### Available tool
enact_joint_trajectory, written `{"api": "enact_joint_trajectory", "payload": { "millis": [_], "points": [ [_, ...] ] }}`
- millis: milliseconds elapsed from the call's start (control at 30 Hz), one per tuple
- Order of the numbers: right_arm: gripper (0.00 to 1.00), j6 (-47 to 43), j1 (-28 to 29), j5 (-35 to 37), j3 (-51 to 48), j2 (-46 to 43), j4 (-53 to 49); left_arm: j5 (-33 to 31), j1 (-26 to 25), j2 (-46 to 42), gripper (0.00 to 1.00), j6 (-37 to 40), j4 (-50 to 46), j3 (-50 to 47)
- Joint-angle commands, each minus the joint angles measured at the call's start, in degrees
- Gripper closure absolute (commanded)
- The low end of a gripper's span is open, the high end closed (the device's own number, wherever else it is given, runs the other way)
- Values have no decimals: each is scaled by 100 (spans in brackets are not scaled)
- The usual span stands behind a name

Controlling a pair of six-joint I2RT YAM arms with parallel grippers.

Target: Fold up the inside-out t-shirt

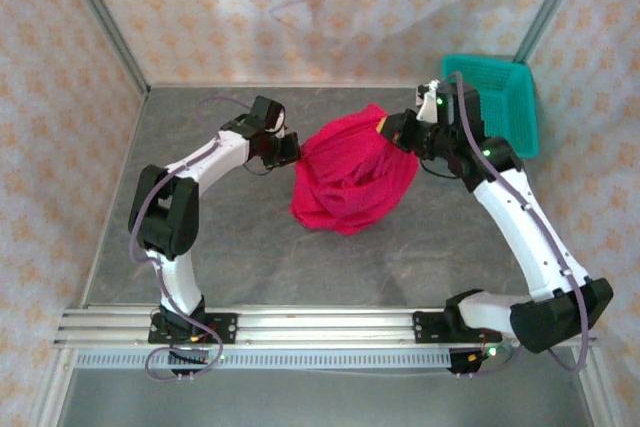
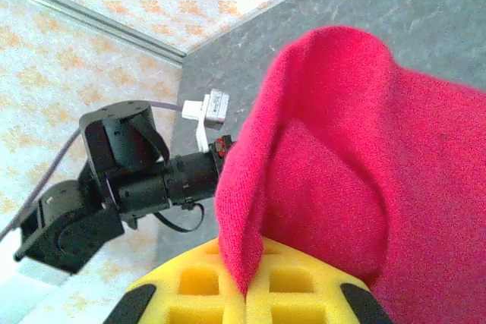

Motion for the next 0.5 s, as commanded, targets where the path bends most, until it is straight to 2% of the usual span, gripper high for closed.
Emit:
{"api": "enact_joint_trajectory", "payload": {
  "millis": [0,67,100,133,167,233,267,333,467],
  "points": [
    [100,819,-281,-575,-528,320,859,-433,47,-52,100,120,-230,-241],
    [100,832,-284,-391,-627,652,733,-537,-32,-300,97,290,-264,-274],
    [98,804,-289,-288,-642,800,664,-597,-74,-423,88,365,-259,-300],
    [86,714,-289,-173,-598,981,508,-643,-115,-574,75,448,-235,-343],
    [69,539,-286,-66,-508,1138,339,-658,-151,-708,65,524,-192,-397],
    [46,231,-286,267,-341,1330,-24,-605,-204,-964,53,633,-56,-533],
    [40,54,-282,522,-261,1359,-231,-501,-243,-1087,49,700,49,-616],
    [32,-220,-333,983,-177,1293,-564,-372,-409,-1277,46,865,166,-689],
    [27,-479,-684,1625,-470,908,-859,-393,-1097,-1412,42,1079,279,-617]
  ]
}}
